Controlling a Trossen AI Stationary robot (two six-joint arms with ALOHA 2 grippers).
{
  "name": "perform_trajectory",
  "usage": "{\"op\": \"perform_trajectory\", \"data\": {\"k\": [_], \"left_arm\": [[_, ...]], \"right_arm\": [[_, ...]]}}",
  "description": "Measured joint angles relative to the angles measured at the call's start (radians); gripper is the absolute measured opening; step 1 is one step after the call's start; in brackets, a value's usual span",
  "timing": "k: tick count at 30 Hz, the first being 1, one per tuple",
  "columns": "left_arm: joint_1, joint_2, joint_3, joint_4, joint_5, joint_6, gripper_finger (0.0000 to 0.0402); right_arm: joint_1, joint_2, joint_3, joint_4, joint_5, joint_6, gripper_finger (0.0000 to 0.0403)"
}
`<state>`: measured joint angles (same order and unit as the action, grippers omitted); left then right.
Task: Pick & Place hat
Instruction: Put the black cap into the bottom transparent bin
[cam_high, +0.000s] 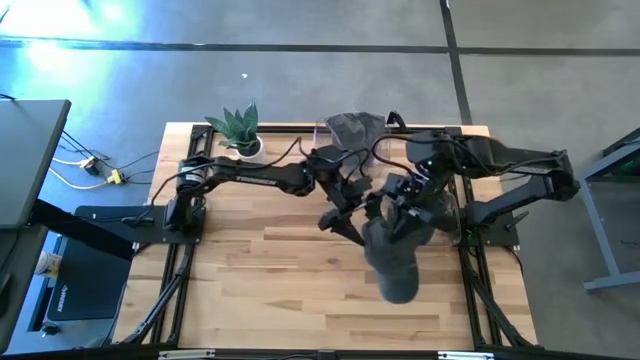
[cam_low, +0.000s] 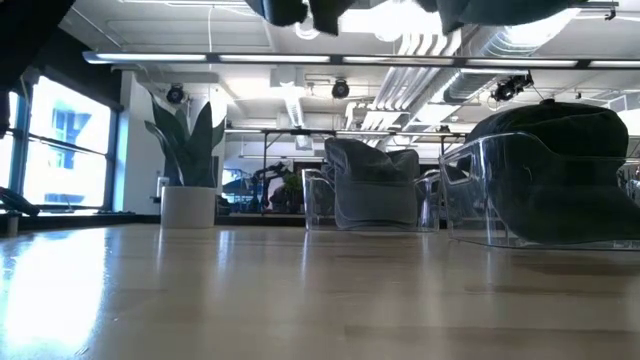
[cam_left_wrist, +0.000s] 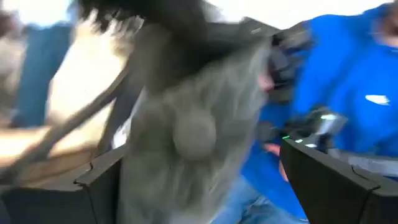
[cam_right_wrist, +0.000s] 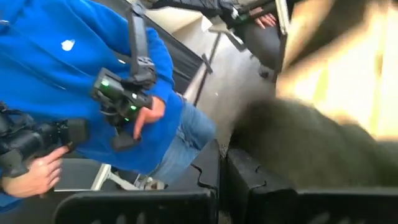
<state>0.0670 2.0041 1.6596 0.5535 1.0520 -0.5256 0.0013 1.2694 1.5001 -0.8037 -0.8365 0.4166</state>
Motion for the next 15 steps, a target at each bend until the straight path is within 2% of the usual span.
{"op": "perform_trajectory", "data": {"k": [3, 6, 12, 15], "left_arm": [[-0.009, 0.018, 0.039, 0.028, 0.091, -0.014, 0.035], [-0.017, 0.02, 0.052, 0.011, 0.22, -0.117, 0.033], [-0.033, -0.024, 0.049, 0.005, 0.306, -0.204, 0.0276], [-0.044, -0.041, 0.057, -0.05, 0.307, -0.182, 0.0247]], "right_arm": [[0.0, 0.0, 0.022, -0.098, 0.019, -0.012, 0.0], [0.0, 0.0, 0.04, -0.177, 0.045, -0.014, 0.0], [0.0, -0.011, 0.057, -0.274, 0.084, -0.017, 0.0], [0.004, -0.029, 0.057, -0.282, 0.128, -0.011, 0.0]]}}
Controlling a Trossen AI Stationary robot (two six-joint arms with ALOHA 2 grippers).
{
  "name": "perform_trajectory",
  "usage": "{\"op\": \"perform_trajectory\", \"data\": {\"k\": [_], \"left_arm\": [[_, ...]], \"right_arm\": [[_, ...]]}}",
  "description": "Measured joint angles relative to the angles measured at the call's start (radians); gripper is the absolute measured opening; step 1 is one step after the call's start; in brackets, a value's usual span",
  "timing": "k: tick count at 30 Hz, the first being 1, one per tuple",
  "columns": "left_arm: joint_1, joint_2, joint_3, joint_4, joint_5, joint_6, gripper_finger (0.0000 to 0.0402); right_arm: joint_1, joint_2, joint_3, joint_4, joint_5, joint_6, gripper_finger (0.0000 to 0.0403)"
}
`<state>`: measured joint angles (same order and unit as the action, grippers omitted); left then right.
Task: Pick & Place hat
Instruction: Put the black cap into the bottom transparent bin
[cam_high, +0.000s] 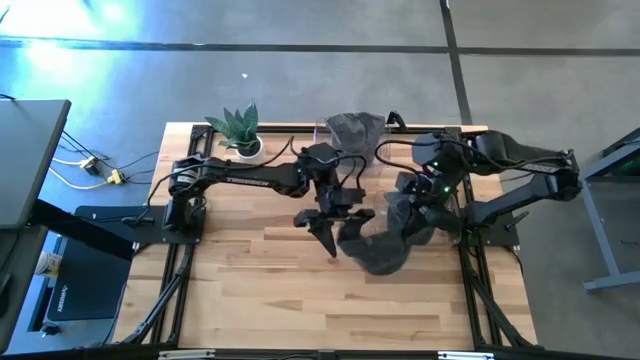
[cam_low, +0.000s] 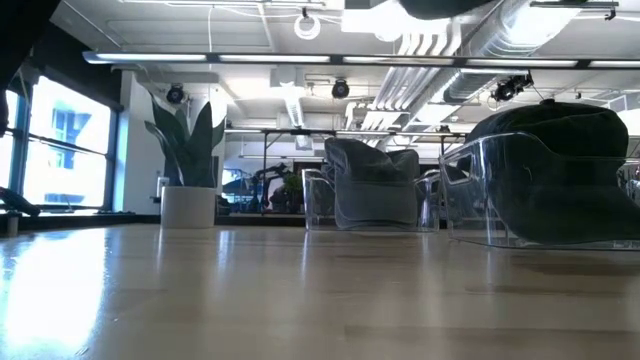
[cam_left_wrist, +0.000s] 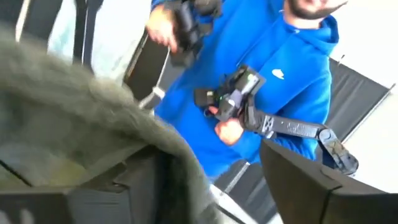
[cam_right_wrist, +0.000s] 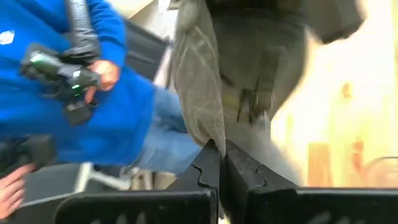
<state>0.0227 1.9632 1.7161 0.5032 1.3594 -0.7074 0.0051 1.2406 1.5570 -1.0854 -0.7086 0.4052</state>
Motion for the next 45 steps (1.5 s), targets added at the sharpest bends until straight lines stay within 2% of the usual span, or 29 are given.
{"op": "perform_trajectory", "data": {"k": [2, 5, 10, 13, 17, 22, 26, 30, 34, 38, 41, 45], "left_arm": [[0.002, -0.012, -0.005, -0.092, -0.001, 0.026, 0.0228], [0.009, -0.024, -0.004, -0.278, -0.055, 0.181, 0.0204], [0.018, -0.055, -0.003, -0.647, -0.266, 0.436, 0.0179], [0.015, -0.05, -0.003, -0.778, -0.363, 0.495, 0.0177], [0.017, 0.006, -0.003, -0.891, -0.37, 0.474, 0.0177], [-0.005, -0.003, -0.003, -1.149, -0.518, 0.614, 0.0176], [-0.068, -0.057, -0.006, -1.357, -0.633, 0.703, 0.0153], [-0.09, -0.139, -0.126, -1.353, -0.655, 0.718, 0.0108], [-0.088, -0.261, -0.369, -1.227, -0.591, 0.627, 0.0061], [-0.09, -0.369, -0.618, -0.897, -0.547, 0.371, 0.003], [-0.088, -0.388, -0.725, -0.622, -0.531, 0.186, 0.0022], [-0.089, -0.381, -0.78, -0.505, -0.59, 0.102, 0.002]], "right_arm": [[0.01, -0.012, 0.0, -0.002, 0.061, 0.003, 0.0], [0.035, -0.016, 0.0, -0.004, 0.149, 0.004, 0.0], [0.074, 0.004, 0.0, -0.001, 0.267, 0.005, 0.0], [0.086, 0.024, 0.0, -0.001, 0.33, 0.005, 0.0], [0.09, 0.072, 0.0, 0.008, 0.374, 0.005, 0.0], [0.096, 0.157, 0.0, 0.065, 0.388, 0.009, 0.0], [0.124, 0.22, -0.001, 0.111, 0.395, -0.015, 0.0], [0.159, 0.269, -0.015, 0.182, 0.412, -0.027, 0.0], [0.18, 0.269, -0.18, 0.461, 0.369, 0.048, 0.0], [0.167, 0.265, -0.368, 0.787, 0.301, 0.199, 0.0], [0.141, 0.264, -0.481, 0.99, 0.28, 0.282, 0.0], [0.093, 0.264, -0.592, 1.088, 0.297, 0.321, 0.0]]}}
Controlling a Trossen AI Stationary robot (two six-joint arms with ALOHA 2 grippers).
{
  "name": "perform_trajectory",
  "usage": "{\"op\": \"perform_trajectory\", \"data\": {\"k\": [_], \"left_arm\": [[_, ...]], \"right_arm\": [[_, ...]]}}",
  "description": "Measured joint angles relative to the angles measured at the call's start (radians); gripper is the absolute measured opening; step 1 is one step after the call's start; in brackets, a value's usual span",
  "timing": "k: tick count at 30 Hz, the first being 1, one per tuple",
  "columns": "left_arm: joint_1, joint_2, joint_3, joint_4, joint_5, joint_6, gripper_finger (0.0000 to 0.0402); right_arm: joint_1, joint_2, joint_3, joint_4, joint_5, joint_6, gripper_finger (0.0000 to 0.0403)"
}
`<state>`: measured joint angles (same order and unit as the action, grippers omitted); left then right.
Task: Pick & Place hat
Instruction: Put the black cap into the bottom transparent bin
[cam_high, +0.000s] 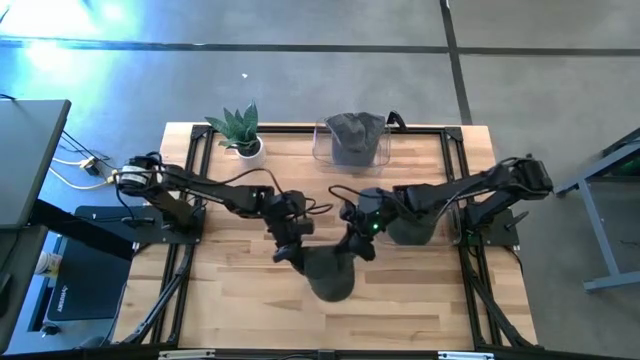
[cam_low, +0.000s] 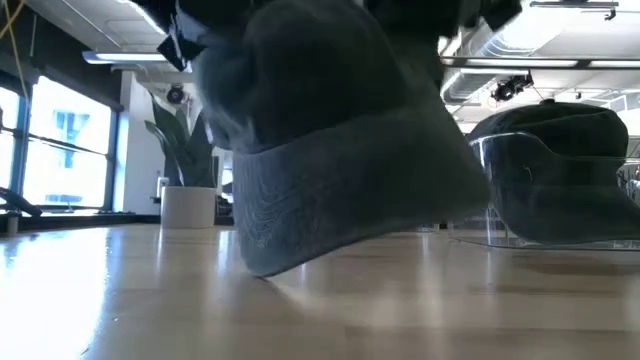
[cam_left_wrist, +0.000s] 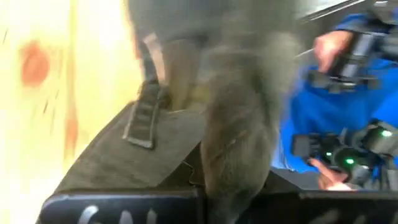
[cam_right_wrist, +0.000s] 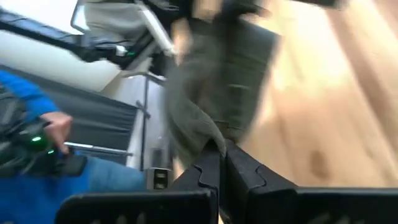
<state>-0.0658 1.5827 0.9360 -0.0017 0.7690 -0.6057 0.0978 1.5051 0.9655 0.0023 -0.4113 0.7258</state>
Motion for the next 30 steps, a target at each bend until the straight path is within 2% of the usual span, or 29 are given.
{"op": "perform_trajectory", "data": {"k": [5, 10, 12, 18, 20, 24, 28, 30], "left_arm": [[0.009, 0.028, -0.003, -0.003, -0.118, 0.08, 0.0028], [0.041, 0.023, 0.001, 0.001, -0.251, 0.112, 0.0081], [0.069, 0.024, 0.0, -0.008, -0.235, 0.125, 0.0116], [0.141, 0.024, 0.0, -0.099, -0.074, 0.151, 0.0226], [0.137, 0.024, 0.0, -0.129, -0.077, 0.182, 0.0247], [0.091, 0.024, 0.0, -0.157, -0.197, 0.238, 0.0258], [0.039, 0.024, 0.0, -0.191, -0.344, 0.237, 0.0259], [0.023, 0.024, -0.006, -0.179, -0.359, 0.222, 0.0259]], "right_arm": [[-0.051, 0.002, -0.094, 0.007, 0.007, -0.021, 0.0006], [-0.061, 0.002, -0.137, 0.002, 0.019, -0.133, 0.0046], [-0.072, 0.002, -0.137, -0.026, 0.014, -0.164, 0.0076], [-0.12, -0.002, -0.089, -0.105, 0.0, -0.201, 0.019], [-0.126, -0.002, -0.069, -0.109, 0.002, -0.244, 0.0225], [-0.126, -0.003, -0.03, -0.109, 0.028, -0.323, 0.0269], [-0.126, 0.025, -0.015, -0.102, 0.04, -0.341, 0.0279], [-0.123, 0.056, -0.015, -0.098, 0.045, -0.371, 0.0279]]}}
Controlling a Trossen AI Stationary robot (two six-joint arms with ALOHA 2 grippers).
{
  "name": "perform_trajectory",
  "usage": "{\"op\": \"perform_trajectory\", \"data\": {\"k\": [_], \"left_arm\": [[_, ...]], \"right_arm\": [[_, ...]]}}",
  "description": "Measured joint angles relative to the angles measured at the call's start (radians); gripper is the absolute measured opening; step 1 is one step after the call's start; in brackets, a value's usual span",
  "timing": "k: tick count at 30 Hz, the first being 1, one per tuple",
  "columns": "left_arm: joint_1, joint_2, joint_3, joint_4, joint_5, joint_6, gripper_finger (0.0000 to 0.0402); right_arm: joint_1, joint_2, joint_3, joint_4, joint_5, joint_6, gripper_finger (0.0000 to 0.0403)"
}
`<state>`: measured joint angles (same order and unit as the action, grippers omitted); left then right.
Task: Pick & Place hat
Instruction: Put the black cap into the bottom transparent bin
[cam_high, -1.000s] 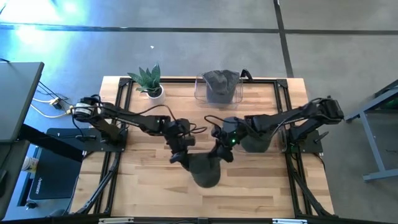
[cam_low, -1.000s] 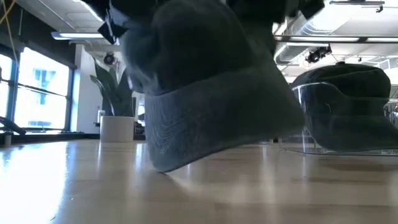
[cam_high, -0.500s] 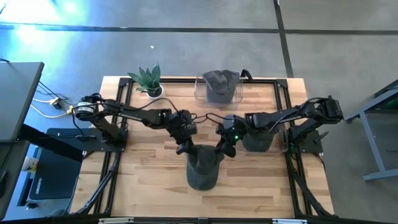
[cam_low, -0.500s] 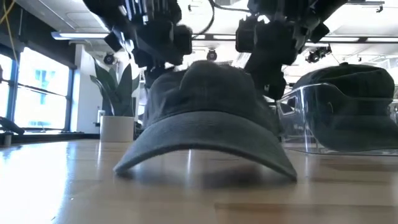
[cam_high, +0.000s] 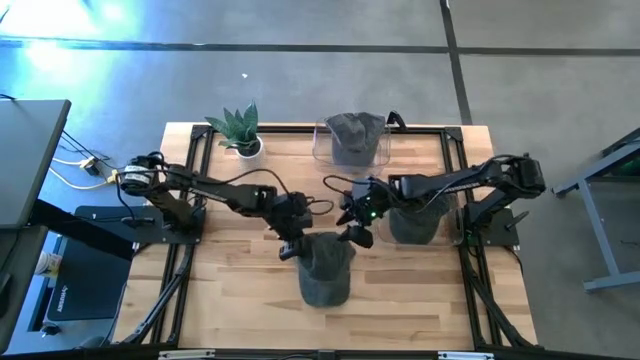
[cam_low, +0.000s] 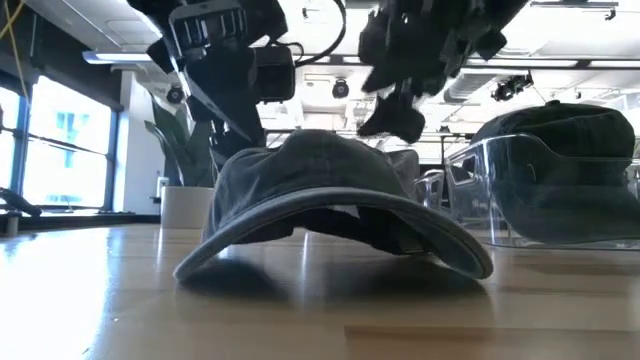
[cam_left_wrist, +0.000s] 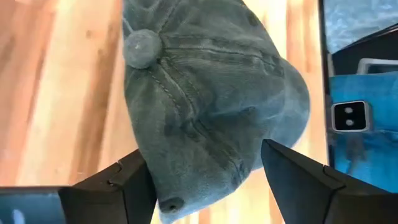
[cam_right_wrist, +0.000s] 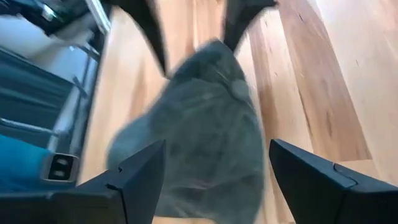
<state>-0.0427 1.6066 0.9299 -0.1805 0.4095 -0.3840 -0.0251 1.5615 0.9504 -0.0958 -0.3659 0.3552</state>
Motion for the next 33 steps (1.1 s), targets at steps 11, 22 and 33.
{"op": "perform_trajectory", "data": {"k": [11, 22, 33], "left_arm": [[0.002, -0.022, -0.014, 0.139, 0.156, -0.006, 0.015], [0.01, -0.116, -0.015, 0.177, 0.139, -0.014, 0.0021], [0.01, -0.151, -0.015, 0.161, 0.211, -0.017, 0.001]], "right_arm": [[-0.037, 0.179, -0.002, 0.265, -0.211, -0.069, 0.0279], [-0.021, 0.239, -0.002, 0.492, -0.528, 0.021, 0.0279], [0.024, 0.197, -0.002, 0.593, -0.666, 0.218, 0.017]]}}
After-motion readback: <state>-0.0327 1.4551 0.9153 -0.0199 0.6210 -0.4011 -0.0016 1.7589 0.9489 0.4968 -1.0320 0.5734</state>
